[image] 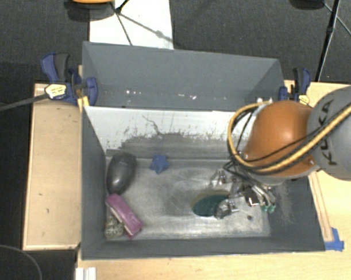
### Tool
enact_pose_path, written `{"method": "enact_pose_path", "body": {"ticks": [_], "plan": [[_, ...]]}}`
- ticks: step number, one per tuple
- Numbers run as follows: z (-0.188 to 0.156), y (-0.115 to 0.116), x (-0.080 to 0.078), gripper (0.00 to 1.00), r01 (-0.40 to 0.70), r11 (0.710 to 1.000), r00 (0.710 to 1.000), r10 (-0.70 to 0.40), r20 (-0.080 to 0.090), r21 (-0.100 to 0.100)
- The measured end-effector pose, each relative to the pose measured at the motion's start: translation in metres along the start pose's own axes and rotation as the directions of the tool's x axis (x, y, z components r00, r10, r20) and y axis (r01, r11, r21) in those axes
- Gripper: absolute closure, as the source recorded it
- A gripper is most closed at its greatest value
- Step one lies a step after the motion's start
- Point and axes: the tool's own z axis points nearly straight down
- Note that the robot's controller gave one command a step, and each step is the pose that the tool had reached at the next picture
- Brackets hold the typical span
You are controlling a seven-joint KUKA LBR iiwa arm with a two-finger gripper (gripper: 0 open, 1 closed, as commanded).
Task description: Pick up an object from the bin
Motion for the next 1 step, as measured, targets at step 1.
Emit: {"method": "enact_pose_path", "body": {"ticks": [1], "plan": [[-0.0008,-0.0002,-0.0007,1.0,0.002,1.0,1.0,-0.002,-0.002,0.0]]}}
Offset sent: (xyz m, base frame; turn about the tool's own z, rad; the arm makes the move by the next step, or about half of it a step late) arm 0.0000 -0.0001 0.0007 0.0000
